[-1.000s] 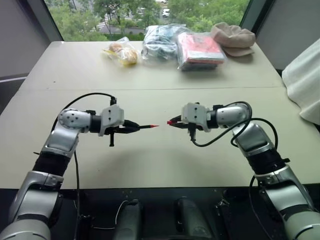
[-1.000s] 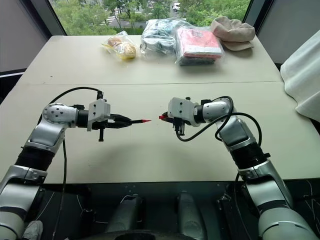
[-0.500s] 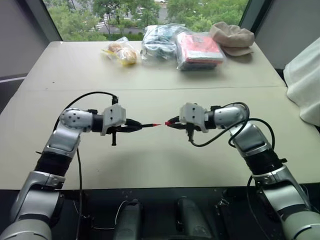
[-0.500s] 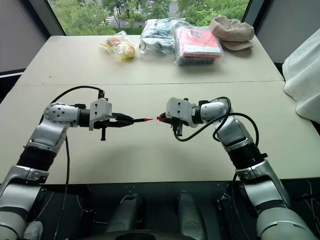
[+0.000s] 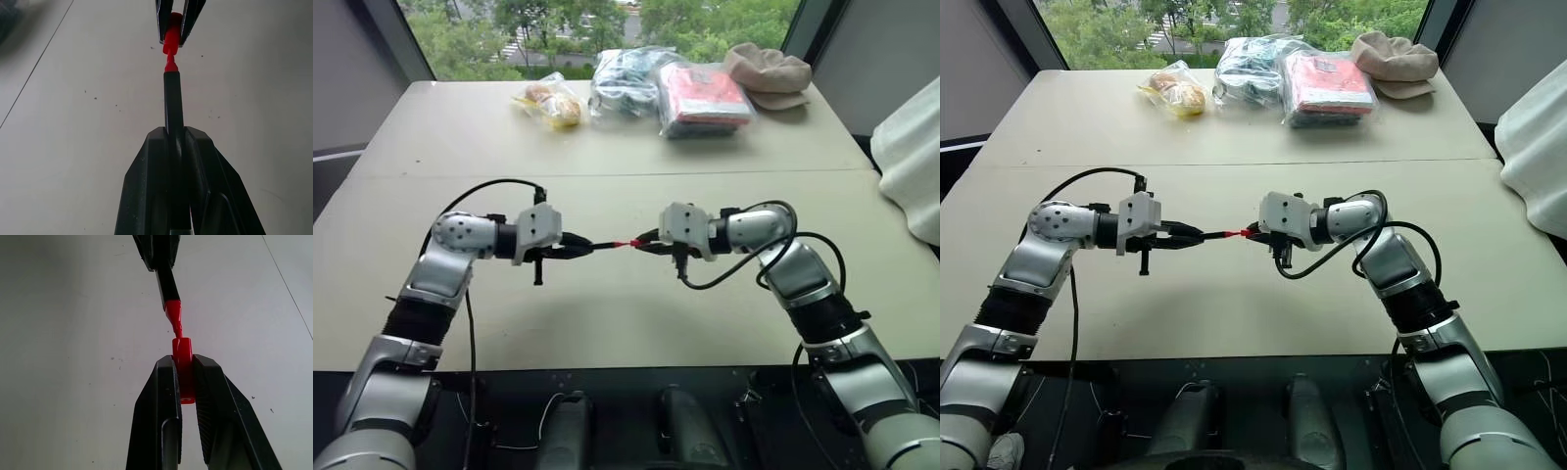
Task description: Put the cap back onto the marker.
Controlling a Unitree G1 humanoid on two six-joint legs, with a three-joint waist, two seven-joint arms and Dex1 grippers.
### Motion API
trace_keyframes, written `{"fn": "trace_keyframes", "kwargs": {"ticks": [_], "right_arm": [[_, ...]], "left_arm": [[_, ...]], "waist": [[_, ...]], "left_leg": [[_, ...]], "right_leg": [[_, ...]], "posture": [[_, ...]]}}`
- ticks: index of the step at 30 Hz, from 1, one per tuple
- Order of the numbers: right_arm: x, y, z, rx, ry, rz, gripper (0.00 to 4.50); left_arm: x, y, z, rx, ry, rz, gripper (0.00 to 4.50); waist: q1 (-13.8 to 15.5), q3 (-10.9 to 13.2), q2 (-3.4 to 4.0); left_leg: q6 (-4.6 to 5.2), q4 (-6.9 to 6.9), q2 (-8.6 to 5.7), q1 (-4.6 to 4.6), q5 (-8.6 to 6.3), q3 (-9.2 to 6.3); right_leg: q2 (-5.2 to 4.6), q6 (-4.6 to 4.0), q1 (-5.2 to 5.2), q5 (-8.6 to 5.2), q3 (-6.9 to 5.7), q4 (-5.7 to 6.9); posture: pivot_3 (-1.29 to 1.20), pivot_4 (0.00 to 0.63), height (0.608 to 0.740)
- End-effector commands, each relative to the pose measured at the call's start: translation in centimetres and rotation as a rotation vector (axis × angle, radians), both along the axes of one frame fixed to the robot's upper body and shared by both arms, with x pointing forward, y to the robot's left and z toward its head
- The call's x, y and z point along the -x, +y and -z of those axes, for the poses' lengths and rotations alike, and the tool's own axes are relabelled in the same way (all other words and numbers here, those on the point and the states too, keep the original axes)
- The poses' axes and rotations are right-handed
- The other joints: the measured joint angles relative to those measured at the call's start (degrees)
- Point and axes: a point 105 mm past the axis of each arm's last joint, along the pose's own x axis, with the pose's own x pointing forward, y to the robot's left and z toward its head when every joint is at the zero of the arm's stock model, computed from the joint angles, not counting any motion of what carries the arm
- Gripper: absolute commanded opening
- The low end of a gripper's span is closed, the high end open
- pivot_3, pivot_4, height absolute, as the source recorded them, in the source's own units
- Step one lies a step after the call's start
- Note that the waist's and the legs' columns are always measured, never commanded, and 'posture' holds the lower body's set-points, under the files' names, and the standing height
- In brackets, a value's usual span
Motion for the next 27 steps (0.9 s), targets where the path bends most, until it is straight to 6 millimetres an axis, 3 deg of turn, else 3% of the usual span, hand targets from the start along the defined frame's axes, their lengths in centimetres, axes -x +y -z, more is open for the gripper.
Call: {"fn": "trace_keyframes", "kwargs": {"ticks": [1, 27], "right_arm": [[0.5, 1.1, -1.7, -0.033, -0.043, -0.050, 0.07], [1.8, 2.9, -1.5, 0.005, 0.006, -0.153, 0.07]], "left_arm": [[-0.1, -0.5, -1.6, 0.014, -0.060, 0.013, 0.00], [-0.2, -1.9, -1.5, -0.043, -0.123, 0.097, 0.00]], "waist": [[0.0, 0.0, 0.00], [0.0, 0.0, 0.00]], "left_leg": [[0.00, 0.00, 0.00, 0.00, 0.00, 0.00], [0.00, 0.03, -0.01, 0.00, 0.00, 0.00]], "right_leg": [[0.00, 0.00, 0.00, 0.00, 0.00, 0.00], [0.00, 0.00, 0.00, 0.00, 0.00, 0.03]], "posture": [[0.00, 0.150, 0.740], [0.00, 0.150, 0.740]]}}
